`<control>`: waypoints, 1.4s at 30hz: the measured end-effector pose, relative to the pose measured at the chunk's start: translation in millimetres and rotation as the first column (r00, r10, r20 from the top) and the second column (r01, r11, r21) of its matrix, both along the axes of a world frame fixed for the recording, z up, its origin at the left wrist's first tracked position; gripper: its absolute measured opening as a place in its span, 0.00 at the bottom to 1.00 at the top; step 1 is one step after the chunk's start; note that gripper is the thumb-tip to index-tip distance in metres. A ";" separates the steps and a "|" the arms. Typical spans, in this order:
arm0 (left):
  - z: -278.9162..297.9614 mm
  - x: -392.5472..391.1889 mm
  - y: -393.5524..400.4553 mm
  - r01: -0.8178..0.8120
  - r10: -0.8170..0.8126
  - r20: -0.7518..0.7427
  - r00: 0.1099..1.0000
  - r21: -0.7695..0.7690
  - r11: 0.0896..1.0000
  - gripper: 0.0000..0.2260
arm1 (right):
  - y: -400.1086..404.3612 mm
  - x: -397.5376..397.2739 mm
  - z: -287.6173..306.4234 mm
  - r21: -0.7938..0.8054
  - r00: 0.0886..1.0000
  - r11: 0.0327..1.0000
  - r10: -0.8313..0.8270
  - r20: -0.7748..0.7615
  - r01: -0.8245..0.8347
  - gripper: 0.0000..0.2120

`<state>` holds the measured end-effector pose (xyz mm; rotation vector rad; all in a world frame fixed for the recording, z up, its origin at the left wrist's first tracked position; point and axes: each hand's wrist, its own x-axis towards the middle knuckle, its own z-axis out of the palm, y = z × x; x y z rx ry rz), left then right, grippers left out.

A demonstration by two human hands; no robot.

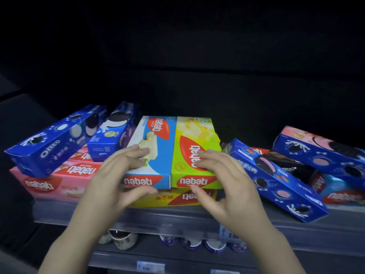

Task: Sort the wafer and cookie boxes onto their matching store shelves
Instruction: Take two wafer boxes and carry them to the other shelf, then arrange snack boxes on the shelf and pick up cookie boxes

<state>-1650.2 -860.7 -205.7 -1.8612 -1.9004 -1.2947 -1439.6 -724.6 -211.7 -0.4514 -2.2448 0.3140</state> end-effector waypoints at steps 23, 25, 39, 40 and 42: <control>44.7 201.2 130.2 -0.021 -0.062 -0.279 0.958 -0.285 0.958 0.24 | 103.7 187.1 46.8 0.113 0.840 0.868 -0.496 0.220 0.483 0.23; 42.2 204.6 135.5 -0.079 -0.029 -0.316 0.948 -0.325 0.942 0.27 | 111.0 196.6 51.4 0.133 0.804 0.847 -0.531 0.269 0.515 0.24; 43.1 205.9 133.7 -0.333 0.182 -0.494 0.850 -0.236 0.913 0.31 | 125.3 221.7 48.0 0.056 0.827 0.836 -0.548 0.128 0.545 0.23; 47.2 208.2 130.8 -0.348 0.235 -0.477 0.847 -0.163 0.923 0.31 | 124.2 225.5 47.4 0.004 0.842 0.842 -0.538 0.043 0.539 0.22; 54.6 215.2 130.3 -0.374 0.303 -0.422 0.855 -0.094 0.923 0.31 | 122.9 234.6 50.2 -0.113 0.845 0.849 -0.526 -0.096 0.516 0.22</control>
